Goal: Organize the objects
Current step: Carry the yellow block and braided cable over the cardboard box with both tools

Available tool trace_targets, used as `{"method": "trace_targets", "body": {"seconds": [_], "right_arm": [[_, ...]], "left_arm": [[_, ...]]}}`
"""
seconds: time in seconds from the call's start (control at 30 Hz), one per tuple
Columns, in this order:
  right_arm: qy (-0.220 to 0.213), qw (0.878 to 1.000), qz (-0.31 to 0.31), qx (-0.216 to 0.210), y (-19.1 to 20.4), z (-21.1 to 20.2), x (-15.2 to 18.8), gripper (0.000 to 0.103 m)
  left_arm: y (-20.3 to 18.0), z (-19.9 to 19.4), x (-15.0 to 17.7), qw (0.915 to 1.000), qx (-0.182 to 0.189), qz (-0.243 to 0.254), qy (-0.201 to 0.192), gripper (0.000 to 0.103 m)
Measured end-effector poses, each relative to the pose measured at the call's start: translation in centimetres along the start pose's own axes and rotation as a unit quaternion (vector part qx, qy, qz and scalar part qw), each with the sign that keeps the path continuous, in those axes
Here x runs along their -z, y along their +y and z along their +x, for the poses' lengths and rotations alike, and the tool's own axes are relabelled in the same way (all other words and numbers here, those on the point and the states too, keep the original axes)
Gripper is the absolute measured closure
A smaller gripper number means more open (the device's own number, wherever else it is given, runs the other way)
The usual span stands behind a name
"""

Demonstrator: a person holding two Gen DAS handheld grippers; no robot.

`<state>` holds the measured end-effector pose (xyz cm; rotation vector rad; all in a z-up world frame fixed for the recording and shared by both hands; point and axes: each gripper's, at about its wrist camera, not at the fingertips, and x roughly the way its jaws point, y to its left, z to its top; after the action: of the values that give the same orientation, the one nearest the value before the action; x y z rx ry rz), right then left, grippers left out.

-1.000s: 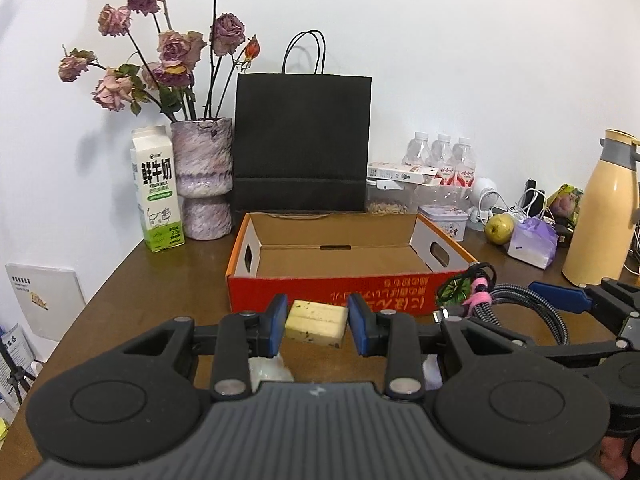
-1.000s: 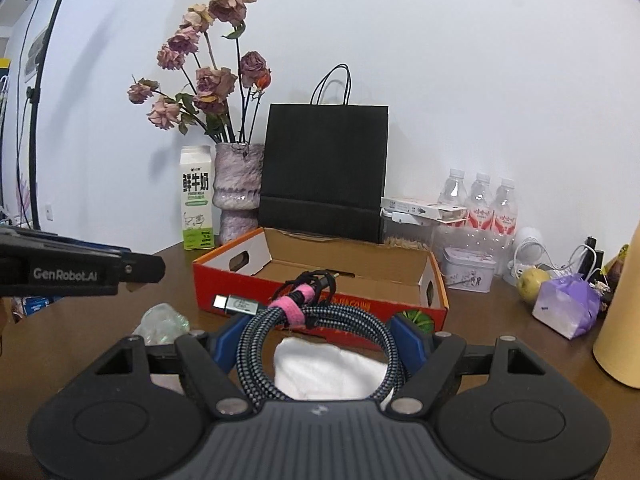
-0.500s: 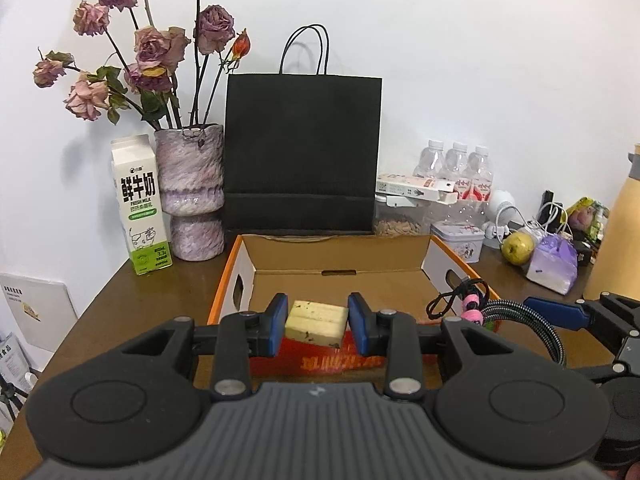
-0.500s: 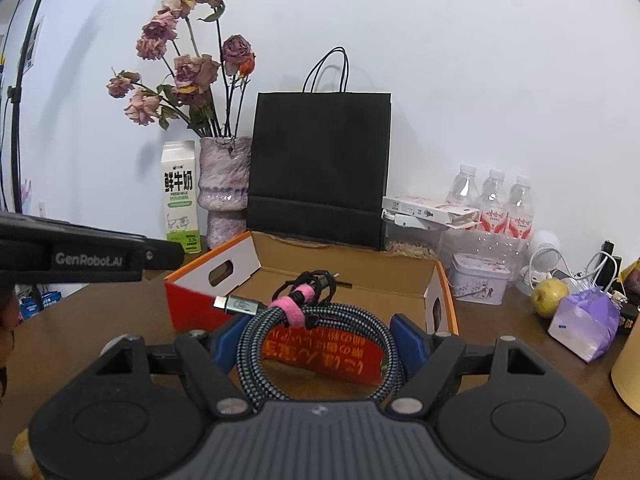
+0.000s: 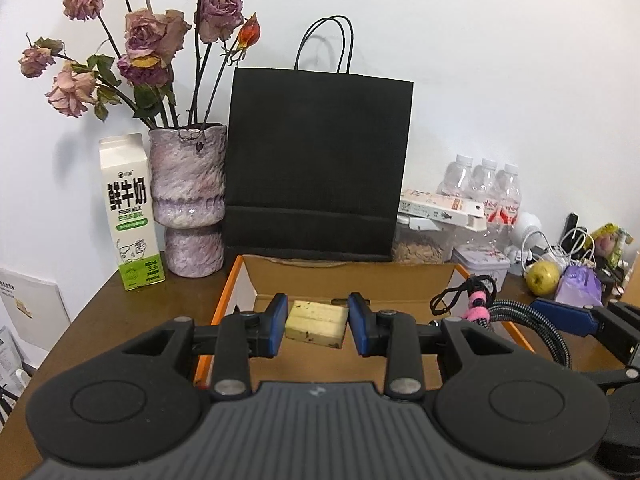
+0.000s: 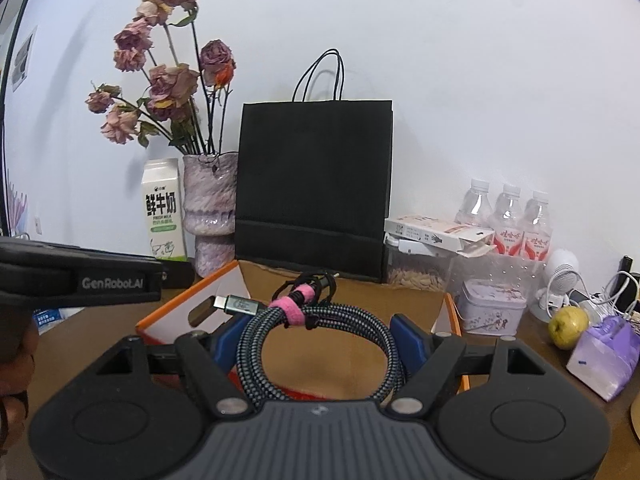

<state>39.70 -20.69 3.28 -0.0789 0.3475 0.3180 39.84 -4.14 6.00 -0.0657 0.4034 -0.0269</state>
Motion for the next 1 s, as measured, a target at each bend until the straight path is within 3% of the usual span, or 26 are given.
{"method": "trace_targets", "body": {"seconds": [0.43, 1.0], "right_arm": [[0.021, 1.000, 0.011, 0.000, -1.6, 5.8, -1.6, 0.027], [0.070, 0.997, 0.030, 0.015, -2.6, 11.9, -0.4, 0.027]], "left_arm": [[0.1, 5.4, -1.7, 0.9997, -0.010, -0.013, 0.019, 0.069], [0.8, 11.2, -0.5, 0.9975, -0.042, -0.030, 0.049, 0.069]]}}
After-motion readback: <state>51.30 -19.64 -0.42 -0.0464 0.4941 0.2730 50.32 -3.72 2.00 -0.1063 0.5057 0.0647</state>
